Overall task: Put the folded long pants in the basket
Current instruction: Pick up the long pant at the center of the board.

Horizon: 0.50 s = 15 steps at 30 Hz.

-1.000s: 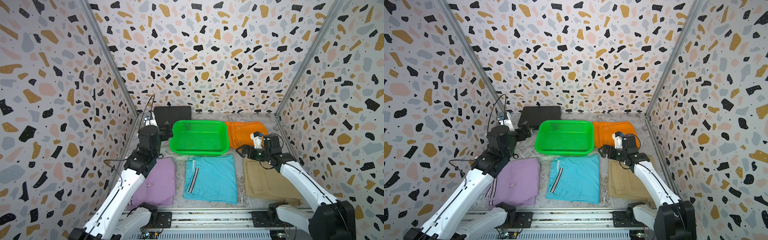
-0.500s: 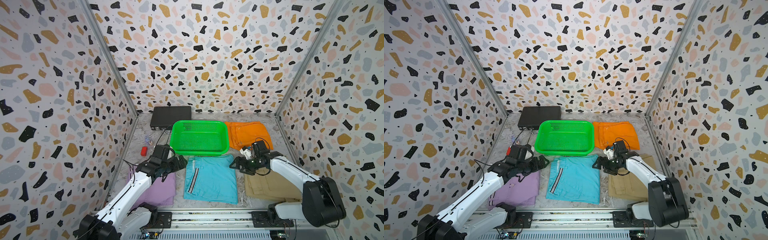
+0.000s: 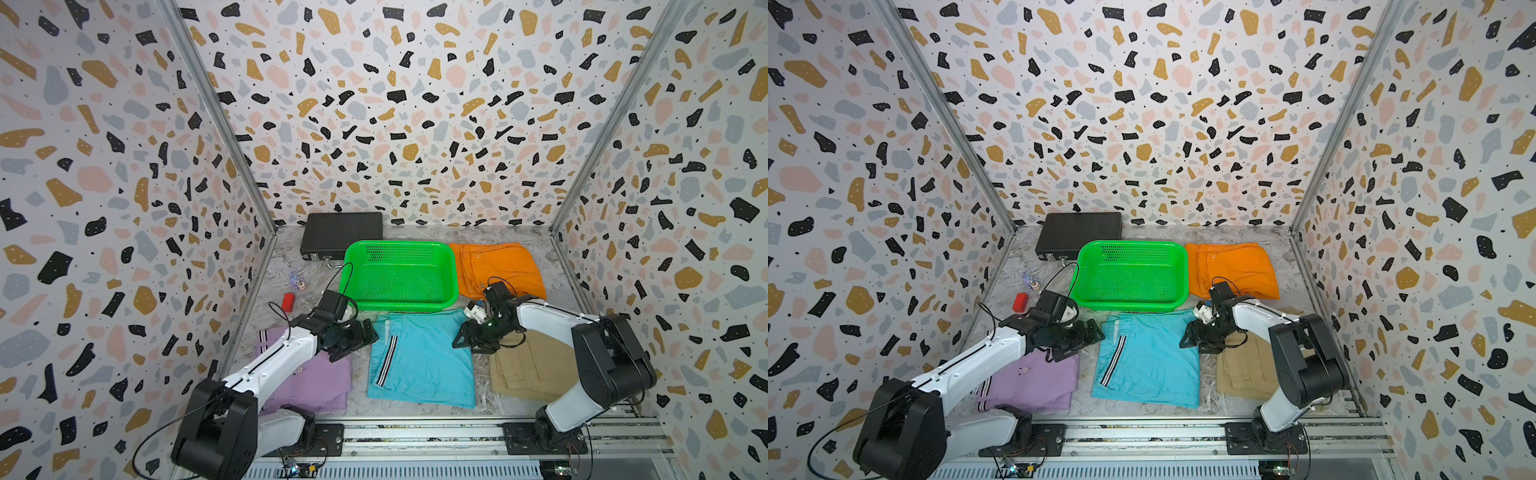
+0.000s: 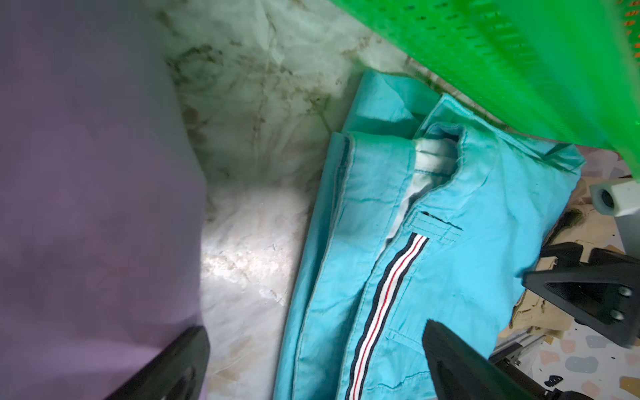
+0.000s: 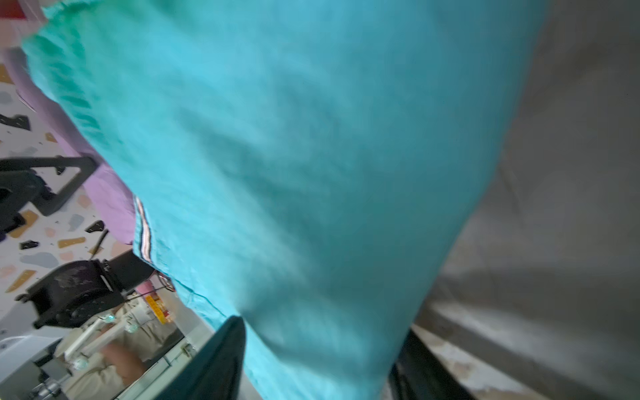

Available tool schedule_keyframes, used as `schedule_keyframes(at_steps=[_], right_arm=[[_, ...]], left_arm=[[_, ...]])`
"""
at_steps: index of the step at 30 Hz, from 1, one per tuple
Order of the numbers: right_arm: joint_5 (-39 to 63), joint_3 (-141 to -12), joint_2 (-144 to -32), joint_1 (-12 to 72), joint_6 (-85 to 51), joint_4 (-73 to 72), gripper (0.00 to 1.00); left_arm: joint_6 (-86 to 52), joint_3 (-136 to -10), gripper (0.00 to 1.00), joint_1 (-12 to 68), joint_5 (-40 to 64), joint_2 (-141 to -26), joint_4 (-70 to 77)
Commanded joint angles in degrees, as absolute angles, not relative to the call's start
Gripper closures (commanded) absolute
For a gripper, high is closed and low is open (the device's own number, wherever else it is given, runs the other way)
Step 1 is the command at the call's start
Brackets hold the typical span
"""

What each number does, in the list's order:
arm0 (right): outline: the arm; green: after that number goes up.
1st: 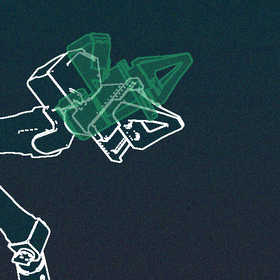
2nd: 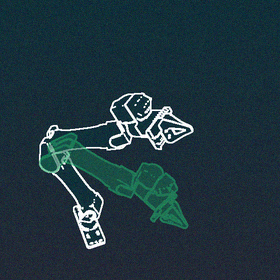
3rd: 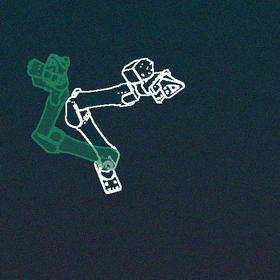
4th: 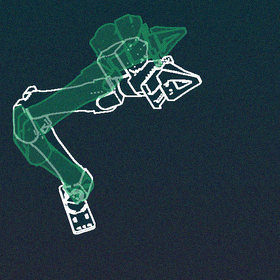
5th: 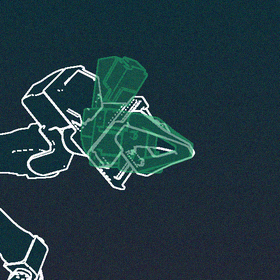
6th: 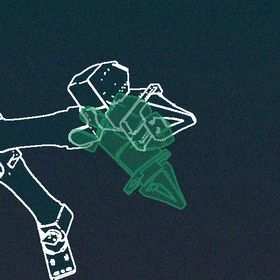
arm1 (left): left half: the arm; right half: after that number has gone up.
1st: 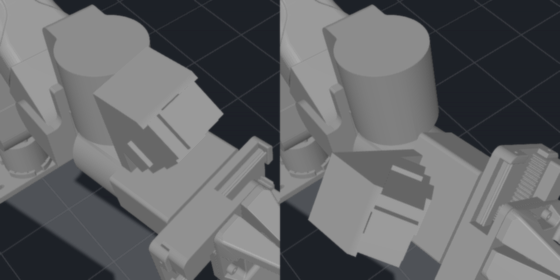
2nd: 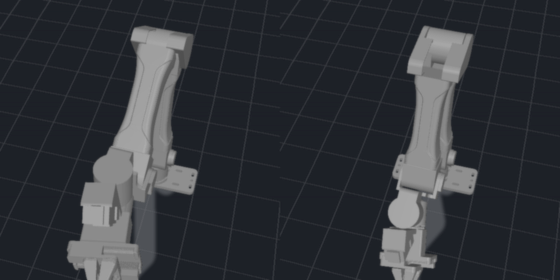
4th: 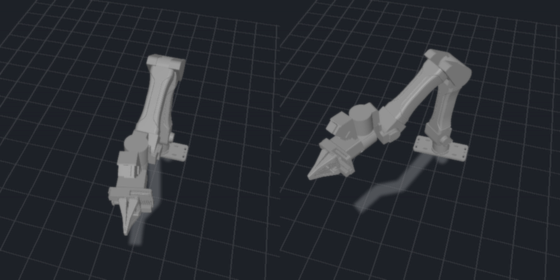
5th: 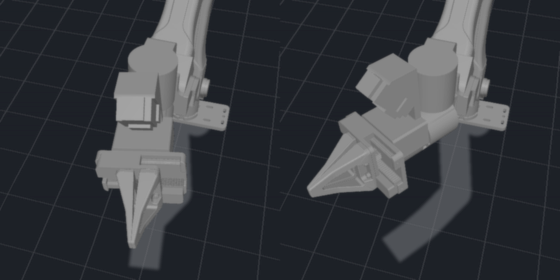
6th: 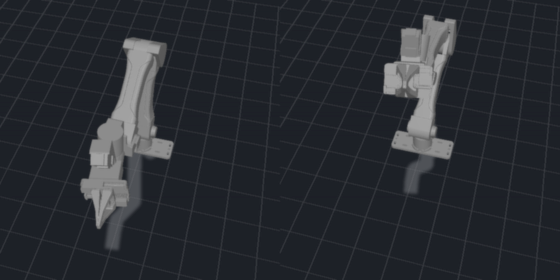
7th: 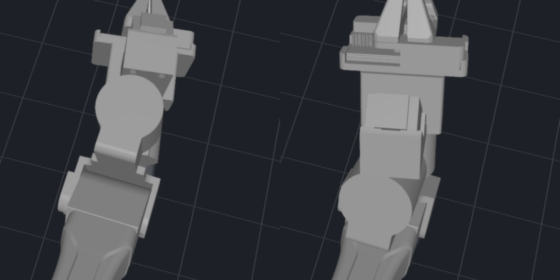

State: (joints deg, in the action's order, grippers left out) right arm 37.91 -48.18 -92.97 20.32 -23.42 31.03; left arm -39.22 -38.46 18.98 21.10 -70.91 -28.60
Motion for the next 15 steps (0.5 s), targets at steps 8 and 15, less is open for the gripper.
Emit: schedule_keyframes(at_steps=[8, 15], right_arm=[[32.1, -50.1, -92.88, 20.92, -21.25, 31.99, 0.82], [32.3, -51.73, -94.82, 21.09, -20.74, 32.15, 0.95]], left_arm=[[-39.94, -34.34, 0.01, 22.62, 24.99, -81.28, -14.97], [-40.13, -35.97, 0.08, 23.73, 27.18, -90.92, -13.29]])
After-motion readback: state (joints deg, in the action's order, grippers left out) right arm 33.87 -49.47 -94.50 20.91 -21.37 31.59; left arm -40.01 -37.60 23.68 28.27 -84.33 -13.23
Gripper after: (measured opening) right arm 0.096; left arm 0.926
